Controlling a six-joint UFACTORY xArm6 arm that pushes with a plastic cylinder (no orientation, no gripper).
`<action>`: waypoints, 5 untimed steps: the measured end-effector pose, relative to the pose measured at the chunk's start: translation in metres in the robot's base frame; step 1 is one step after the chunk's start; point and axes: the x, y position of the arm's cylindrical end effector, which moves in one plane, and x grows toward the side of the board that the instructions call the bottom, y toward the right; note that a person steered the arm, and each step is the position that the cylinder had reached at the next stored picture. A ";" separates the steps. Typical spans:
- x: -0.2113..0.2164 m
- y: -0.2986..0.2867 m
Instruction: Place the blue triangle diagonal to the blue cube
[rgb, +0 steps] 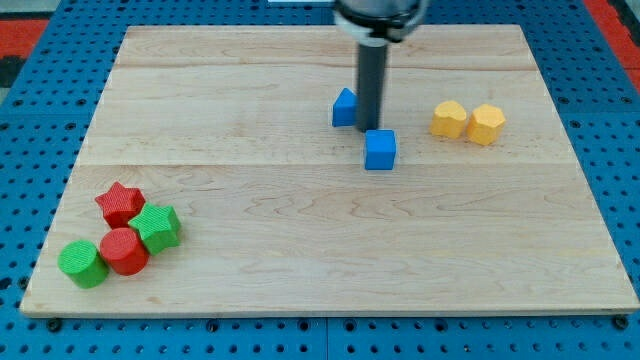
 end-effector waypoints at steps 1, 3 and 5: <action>-0.008 0.036; -0.036 -0.073; -0.024 -0.014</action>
